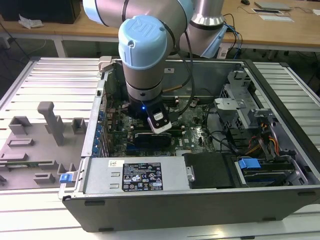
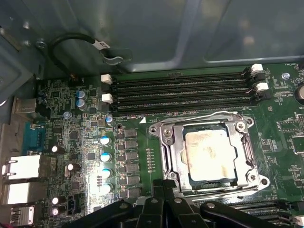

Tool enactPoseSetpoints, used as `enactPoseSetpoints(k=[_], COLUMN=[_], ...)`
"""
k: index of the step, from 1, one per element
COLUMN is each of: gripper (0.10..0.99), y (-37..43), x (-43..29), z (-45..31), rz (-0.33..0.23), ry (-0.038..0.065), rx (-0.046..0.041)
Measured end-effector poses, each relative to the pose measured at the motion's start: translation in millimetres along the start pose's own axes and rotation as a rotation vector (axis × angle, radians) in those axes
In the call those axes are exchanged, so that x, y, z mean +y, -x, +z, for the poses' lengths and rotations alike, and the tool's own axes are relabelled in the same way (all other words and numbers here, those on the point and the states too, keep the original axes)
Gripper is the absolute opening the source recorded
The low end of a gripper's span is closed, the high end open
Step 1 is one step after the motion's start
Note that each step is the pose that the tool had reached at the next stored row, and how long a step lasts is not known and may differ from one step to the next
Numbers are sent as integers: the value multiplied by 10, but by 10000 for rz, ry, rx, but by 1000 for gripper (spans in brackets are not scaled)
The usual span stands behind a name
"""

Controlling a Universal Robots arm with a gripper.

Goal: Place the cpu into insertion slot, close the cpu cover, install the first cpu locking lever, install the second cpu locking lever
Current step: 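Install the second cpu locking lever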

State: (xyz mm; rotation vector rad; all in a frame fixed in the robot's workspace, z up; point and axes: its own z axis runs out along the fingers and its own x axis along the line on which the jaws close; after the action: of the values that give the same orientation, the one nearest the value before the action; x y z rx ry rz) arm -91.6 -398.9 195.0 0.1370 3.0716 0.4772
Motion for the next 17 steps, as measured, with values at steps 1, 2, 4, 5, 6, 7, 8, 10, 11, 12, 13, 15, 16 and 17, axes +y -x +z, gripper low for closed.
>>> enactPoseSetpoints(k=[1,2,4,5,6,7,8,10,11,12,13,15,16,17], gripper=[106,106,106,106,106,106,106,106,106,106,106,106,106,106], y=[1,2,2,2,2,2,2,-1,-3,-4,-5,-5,-4,0], x=[6,10,10,9,8,7,6,4,4,5,7,12,15,20], z=[-19,-33,-33,-33,-30,-25,-21,-10,-6,-4,-3,-3,-8,-21], rz=[0,1,0,-1,-1,-1,-2,-1,0,0,-2,-7,-7,-5], ry=[-6,-20,-22,-24,-24,-23,-22,-26,-27,-31,-72,-165,-167,-165], rx=[1,2,2,3,3,2,1,3,3,2,-2,-9,-9,-11])
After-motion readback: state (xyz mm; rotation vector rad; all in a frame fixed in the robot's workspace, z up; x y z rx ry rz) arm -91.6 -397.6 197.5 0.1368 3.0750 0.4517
